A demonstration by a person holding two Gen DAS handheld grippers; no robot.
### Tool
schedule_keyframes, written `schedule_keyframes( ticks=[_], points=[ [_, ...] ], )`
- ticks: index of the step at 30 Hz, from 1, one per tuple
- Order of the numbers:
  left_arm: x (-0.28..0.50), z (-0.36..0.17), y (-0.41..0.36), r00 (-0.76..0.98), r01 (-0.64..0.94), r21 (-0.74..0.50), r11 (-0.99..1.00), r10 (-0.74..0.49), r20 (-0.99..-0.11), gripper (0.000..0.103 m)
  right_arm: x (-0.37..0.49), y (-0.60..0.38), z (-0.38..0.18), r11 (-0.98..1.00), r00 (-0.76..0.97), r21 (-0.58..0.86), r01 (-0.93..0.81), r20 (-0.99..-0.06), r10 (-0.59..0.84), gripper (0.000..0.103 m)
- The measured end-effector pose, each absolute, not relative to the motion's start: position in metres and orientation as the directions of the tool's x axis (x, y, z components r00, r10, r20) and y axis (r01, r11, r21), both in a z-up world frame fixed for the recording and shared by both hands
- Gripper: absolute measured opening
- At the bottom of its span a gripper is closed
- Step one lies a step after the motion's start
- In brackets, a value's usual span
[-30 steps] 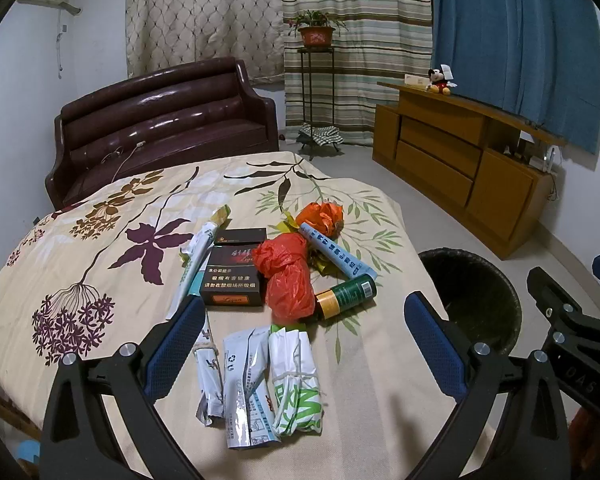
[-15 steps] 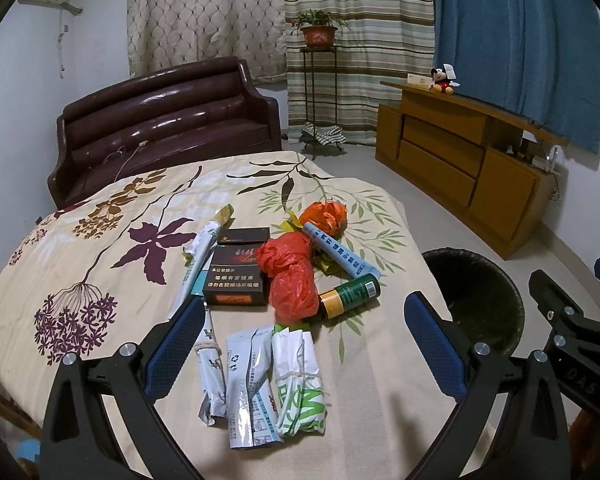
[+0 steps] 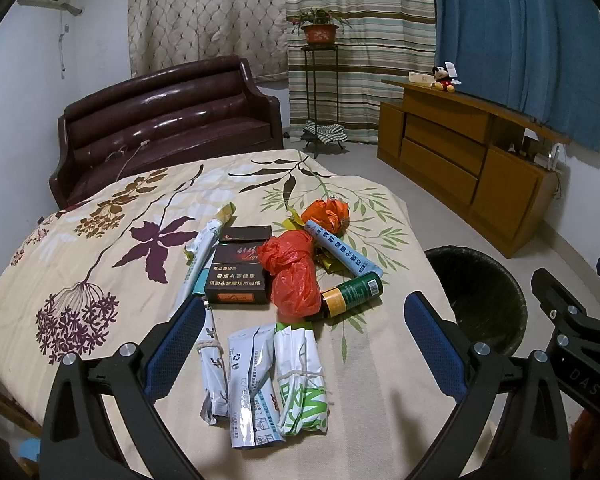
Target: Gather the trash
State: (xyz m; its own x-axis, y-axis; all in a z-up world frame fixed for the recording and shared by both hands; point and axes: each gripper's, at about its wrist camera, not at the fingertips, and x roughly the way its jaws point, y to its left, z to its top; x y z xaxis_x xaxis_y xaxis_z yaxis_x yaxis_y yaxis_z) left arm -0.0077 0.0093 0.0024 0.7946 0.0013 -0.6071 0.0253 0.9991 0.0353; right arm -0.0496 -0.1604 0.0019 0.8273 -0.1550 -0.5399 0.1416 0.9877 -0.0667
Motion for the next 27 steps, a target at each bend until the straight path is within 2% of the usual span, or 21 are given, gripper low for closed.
schedule_keyframes(
  ticks=[27],
  points=[
    [-0.0079, -0.0015, 0.0099, 0.792, 0.023, 0.039, 0.999, 0.006, -0.610, 0.097, -0.0494, -0.1610, 0.0018, 0.988, 0.826, -0.066, 0.141, -0.543, -0.154, 0.099]
  ],
)
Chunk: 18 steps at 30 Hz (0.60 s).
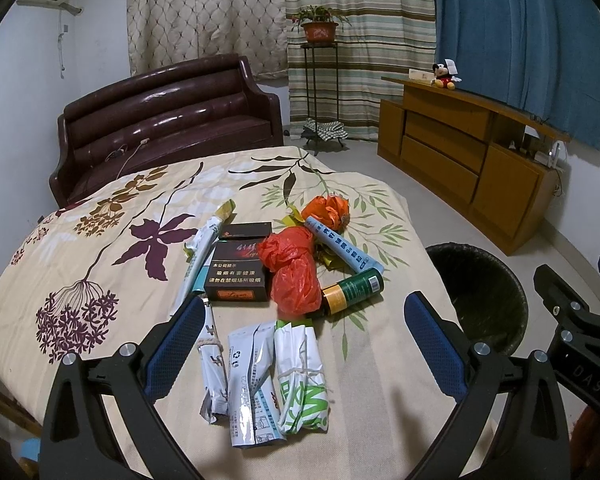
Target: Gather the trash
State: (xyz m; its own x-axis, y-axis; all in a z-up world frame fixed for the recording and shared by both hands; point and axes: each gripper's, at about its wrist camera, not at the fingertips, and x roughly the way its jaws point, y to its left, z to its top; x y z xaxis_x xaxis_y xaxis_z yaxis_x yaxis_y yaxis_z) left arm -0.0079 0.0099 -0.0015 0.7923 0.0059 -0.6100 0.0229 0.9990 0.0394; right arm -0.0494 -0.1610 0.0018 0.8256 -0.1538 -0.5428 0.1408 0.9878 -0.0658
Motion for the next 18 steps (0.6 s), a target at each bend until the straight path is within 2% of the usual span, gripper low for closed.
schedule_keyframes(
  ticks=[18],
  points=[
    [-0.0083, -0.0050, 0.0116, 0.786, 0.024, 0.041, 0.999, 0.007, -0.618, 0.097, -0.0459, -0.1614, 0.0041, 0.988, 0.823, -0.066, 0.140, -0.547, -0.153, 0.099]
  ],
)
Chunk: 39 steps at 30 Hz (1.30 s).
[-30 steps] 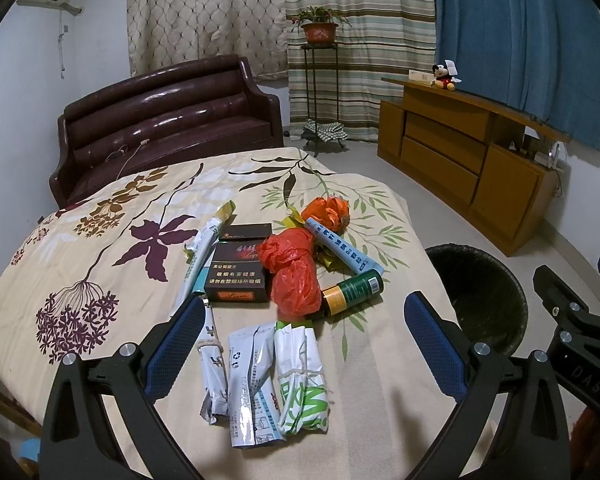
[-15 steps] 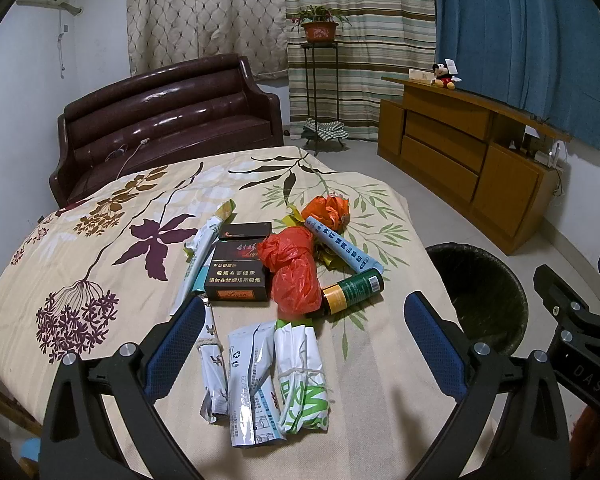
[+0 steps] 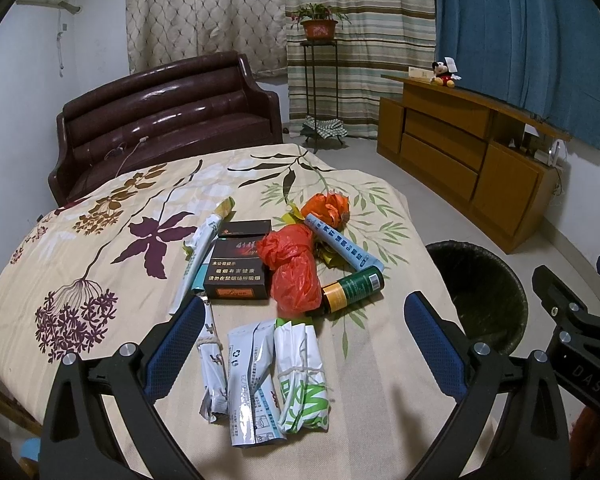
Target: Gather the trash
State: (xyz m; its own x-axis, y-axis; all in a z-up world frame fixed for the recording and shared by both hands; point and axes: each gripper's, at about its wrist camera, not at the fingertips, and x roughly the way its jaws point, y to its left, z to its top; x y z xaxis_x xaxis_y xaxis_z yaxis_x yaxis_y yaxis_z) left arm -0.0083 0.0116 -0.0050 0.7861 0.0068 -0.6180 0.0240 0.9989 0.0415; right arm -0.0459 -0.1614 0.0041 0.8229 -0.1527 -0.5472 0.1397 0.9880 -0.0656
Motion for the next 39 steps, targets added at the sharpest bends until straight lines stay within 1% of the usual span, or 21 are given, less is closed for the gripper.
schedule_keyframes(
  ticks=[7, 15, 16, 17, 19, 28, 29, 31, 32, 37, 38, 39],
  points=[
    [-0.005, -0.012, 0.019, 0.770, 0.024, 0.053, 0.998, 0.015, -0.638, 0.097, -0.050, -0.156, -0.008, 0.988, 0.818, -0.065, 0.137, -0.555, -0.150, 0.099],
    [-0.006, -0.014, 0.044, 0.755, -0.005, 0.056, 0.998, 0.041, -0.654, 0.097, -0.031, -0.141, -0.017, 0.991, 0.804, -0.075, 0.111, -0.579, -0.134, 0.097],
    [-0.006, -0.014, 0.047, 0.754, -0.009, 0.057, 0.998, 0.044, -0.656, 0.097, -0.031, -0.138, -0.017, 0.992, 0.804, -0.074, 0.105, -0.581, -0.128, 0.095],
    [-0.007, -0.015, 0.052, 0.751, -0.014, 0.058, 0.998, 0.049, -0.659, 0.097, -0.030, -0.136, -0.016, 0.992, 0.803, -0.074, 0.099, -0.583, -0.123, 0.091],
    [-0.007, -0.014, 0.056, 0.746, -0.020, 0.060, 0.998, 0.055, -0.663, 0.097, -0.029, -0.130, -0.016, 0.993, 0.801, -0.074, 0.090, -0.587, -0.117, 0.088],
    [-0.010, -0.016, 0.083, 0.733, -0.051, 0.068, 0.996, 0.084, -0.675, 0.095, -0.020, -0.105, -0.015, 0.996, 0.797, -0.080, 0.032, -0.599, -0.074, 0.088],
    [-0.010, -0.017, 0.085, 0.729, -0.054, 0.068, 0.996, 0.086, -0.680, 0.093, -0.021, -0.102, -0.015, 0.996, 0.796, -0.081, 0.026, -0.602, -0.070, 0.087],
    [-0.008, -0.019, 0.087, 0.719, -0.059, 0.068, 0.996, 0.090, -0.689, 0.083, -0.019, -0.099, -0.016, 0.996, 0.793, -0.082, 0.017, -0.606, -0.064, 0.088],
    [-0.006, -0.022, 0.087, 0.709, -0.060, 0.068, 0.996, 0.090, -0.699, 0.074, -0.019, -0.097, -0.017, 0.996, 0.791, -0.083, 0.014, -0.608, -0.061, 0.088],
    [0.005, -0.032, 0.089, 0.683, -0.046, 0.052, 0.998, 0.070, -0.727, 0.070, -0.017, -0.094, -0.022, 0.996, 0.784, -0.088, 0.006, -0.617, -0.059, 0.088],
    [0.007, -0.035, 0.088, 0.677, -0.044, 0.058, 0.997, 0.072, -0.733, 0.068, -0.016, -0.095, -0.022, 0.996, 0.783, -0.088, 0.006, -0.620, -0.060, 0.088],
    [0.009, -0.038, 0.089, 0.668, -0.043, 0.054, 0.998, 0.069, -0.741, 0.064, -0.016, -0.095, -0.023, 0.996, 0.781, -0.088, 0.007, -0.621, -0.060, 0.088]
  ],
)
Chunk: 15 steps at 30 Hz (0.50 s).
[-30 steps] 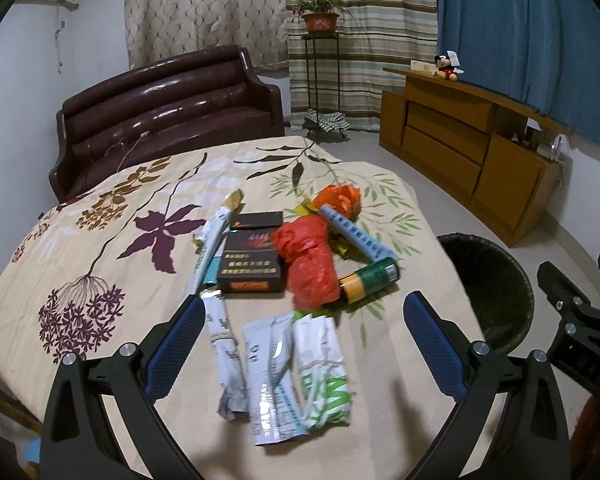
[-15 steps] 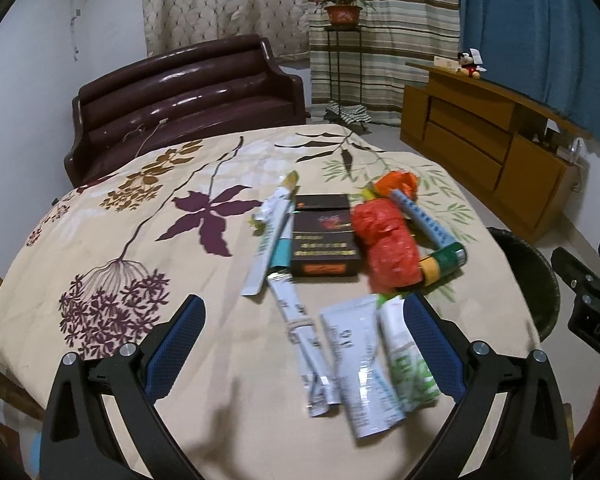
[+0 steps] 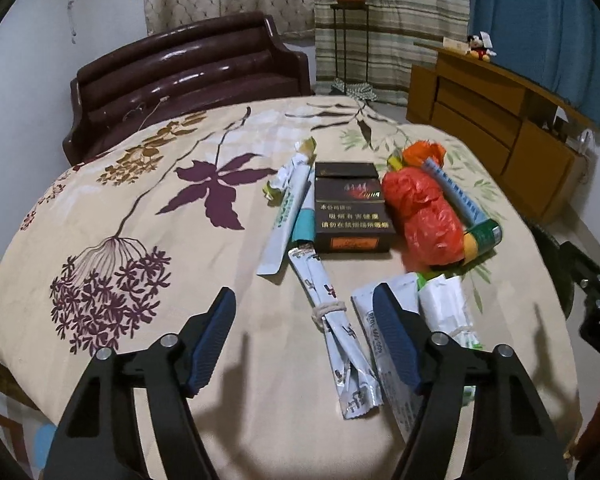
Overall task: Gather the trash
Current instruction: 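Grasp the rolled white tube with the left gripper while the right gripper approaches the white-green packet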
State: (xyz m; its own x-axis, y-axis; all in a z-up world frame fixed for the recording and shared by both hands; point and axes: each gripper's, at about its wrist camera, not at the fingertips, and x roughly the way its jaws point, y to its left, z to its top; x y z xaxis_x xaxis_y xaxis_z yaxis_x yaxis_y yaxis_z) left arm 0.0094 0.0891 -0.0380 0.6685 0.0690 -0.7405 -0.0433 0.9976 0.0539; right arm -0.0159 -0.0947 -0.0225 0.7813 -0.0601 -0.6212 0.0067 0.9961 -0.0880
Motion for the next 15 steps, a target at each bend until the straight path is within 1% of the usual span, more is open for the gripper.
schedule_keyframes(
  ticks=[3, 5, 15],
  points=[
    [0.015, -0.045, 0.096, 0.629, -0.042, 0.004, 0.999, 0.029, -0.777, 0.053, -0.015, -0.094, -0.024, 0.996, 0.779, -0.089, 0.006, -0.625, -0.060, 0.088],
    [0.016, -0.049, 0.101, 0.611, -0.046, -0.010, 0.999, 0.020, -0.791, 0.050, -0.015, -0.094, -0.025, 0.996, 0.777, -0.090, 0.004, -0.627, -0.059, 0.088],
    [0.021, -0.053, 0.096, 0.594, -0.031, -0.005, 1.000, 0.014, -0.804, 0.050, -0.012, -0.087, -0.032, 0.996, 0.765, -0.093, -0.015, -0.642, -0.048, 0.088]
  ],
)
